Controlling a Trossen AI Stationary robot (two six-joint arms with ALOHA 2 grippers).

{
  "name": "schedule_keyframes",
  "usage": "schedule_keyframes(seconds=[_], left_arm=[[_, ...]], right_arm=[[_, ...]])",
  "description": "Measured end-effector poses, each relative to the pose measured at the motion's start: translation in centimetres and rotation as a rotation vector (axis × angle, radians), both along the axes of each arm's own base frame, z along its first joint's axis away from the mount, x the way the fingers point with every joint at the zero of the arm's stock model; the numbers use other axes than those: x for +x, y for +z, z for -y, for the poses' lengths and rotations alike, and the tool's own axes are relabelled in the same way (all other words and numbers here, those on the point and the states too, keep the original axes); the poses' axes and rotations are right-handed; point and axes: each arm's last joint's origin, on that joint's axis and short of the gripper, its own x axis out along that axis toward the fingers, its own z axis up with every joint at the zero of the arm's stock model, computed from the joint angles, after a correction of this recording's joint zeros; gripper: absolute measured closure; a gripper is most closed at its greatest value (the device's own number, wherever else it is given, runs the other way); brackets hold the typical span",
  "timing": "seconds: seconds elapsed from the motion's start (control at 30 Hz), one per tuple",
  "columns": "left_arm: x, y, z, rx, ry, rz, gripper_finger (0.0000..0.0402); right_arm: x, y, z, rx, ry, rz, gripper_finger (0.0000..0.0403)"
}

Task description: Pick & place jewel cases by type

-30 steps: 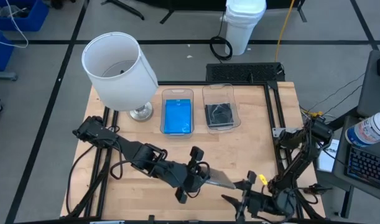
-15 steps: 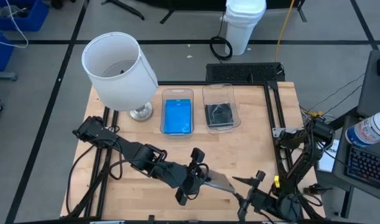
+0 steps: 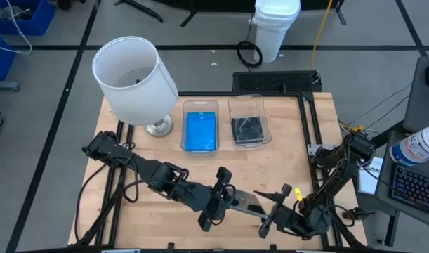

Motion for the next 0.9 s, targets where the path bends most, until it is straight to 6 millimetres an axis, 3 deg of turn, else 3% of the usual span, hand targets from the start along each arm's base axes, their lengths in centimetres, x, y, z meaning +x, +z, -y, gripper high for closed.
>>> schedule_keyframes(seconds=[0.17, 0.33, 0.57, 0.7, 0.9], left_arm=[[0.0, 0.0, 0.0, -0.006, 0.011, -0.004, 0.0382], [0.0, 0.0, -0.1, -0.014, 0.013, -0.005, 0.0378], [-0.1, -0.1, 0.1, -0.017, -0.006, -0.017, 0.0305], [-0.3, 0.2, 0.0, -0.032, 0.009, -0.014, 0.0276], [-2.5, 1.5, 0.1, -0.036, 0.006, -0.041, 0.0237]], right_arm=[[0.0, 0.0, 0.0, -0.018, 0.010, -0.007, 0.0306], [-0.2, 0.0, -0.3, -0.089, 0.036, -0.040, 0.0390], [-0.6, 0.0, -0.6, -0.098, 0.048, -0.044, 0.0373], [-0.7, 0.0, -0.7, -0.118, 0.049, -0.056, 0.0388], [-0.9, -0.1, -0.8, -0.118, 0.028, -0.071, 0.0389]])
